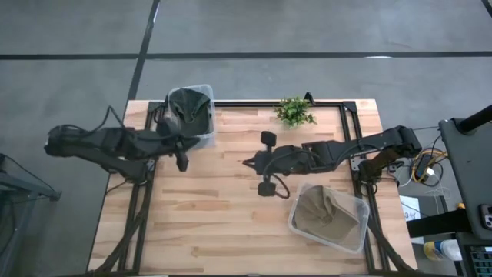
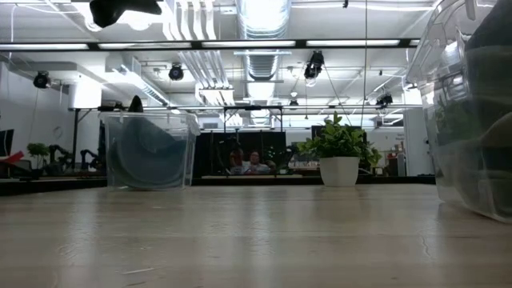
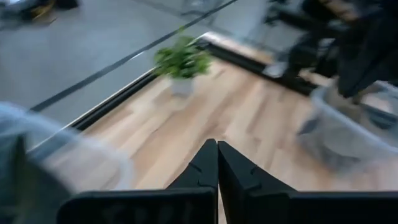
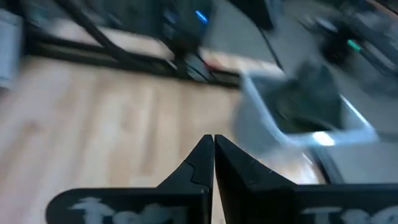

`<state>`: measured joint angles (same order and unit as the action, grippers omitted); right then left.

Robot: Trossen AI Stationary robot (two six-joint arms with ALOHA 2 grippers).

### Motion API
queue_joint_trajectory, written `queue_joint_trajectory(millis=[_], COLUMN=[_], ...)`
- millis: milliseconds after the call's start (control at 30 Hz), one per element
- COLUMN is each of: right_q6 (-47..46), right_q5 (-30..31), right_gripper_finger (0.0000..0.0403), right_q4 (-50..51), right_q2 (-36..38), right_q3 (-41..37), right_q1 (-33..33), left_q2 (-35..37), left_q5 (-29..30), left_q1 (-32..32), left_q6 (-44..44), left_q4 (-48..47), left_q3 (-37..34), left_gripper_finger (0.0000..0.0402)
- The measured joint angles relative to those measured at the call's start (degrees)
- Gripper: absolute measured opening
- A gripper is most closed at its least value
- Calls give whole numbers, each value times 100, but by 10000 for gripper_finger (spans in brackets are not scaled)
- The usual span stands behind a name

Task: Pick & Place hat
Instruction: Return to Home Position

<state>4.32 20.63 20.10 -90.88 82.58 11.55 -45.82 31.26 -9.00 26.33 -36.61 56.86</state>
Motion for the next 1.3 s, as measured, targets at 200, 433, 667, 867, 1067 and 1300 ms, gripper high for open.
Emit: queue_joint_trajectory(millis=[200,433,667,867,1067,1300], right_q6=[423,557,518,711,295,330], right_q5=[-1481,-1511,-1509,-1461,-1461,-1444], right_gripper_finger=[8,8,8,8,8,8], right_q4=[-1603,-2392,-2588,-2515,-2477,-2288], right_q2=[183,968,2304,3468,4527,5695], right_q3=[-697,-1845,-3035,-3915,-4614,-5098], right_q1=[10,17,26,24,28,17], left_q2=[96,424,879,1286,1716,2222], left_q5=[-182,-92,450,465,432,436], left_q1=[-699,-1563,-1953,-1962,-1967,-1967], left_q6=[-735,-1523,-1770,-1742,-1755,-2032], left_q4=[1437,2838,2916,2908,2902,2898], left_q3=[-761,-1624,-2055,-2299,-2557,-2657], left_gripper_finger=[0,0,0,0,0,0])
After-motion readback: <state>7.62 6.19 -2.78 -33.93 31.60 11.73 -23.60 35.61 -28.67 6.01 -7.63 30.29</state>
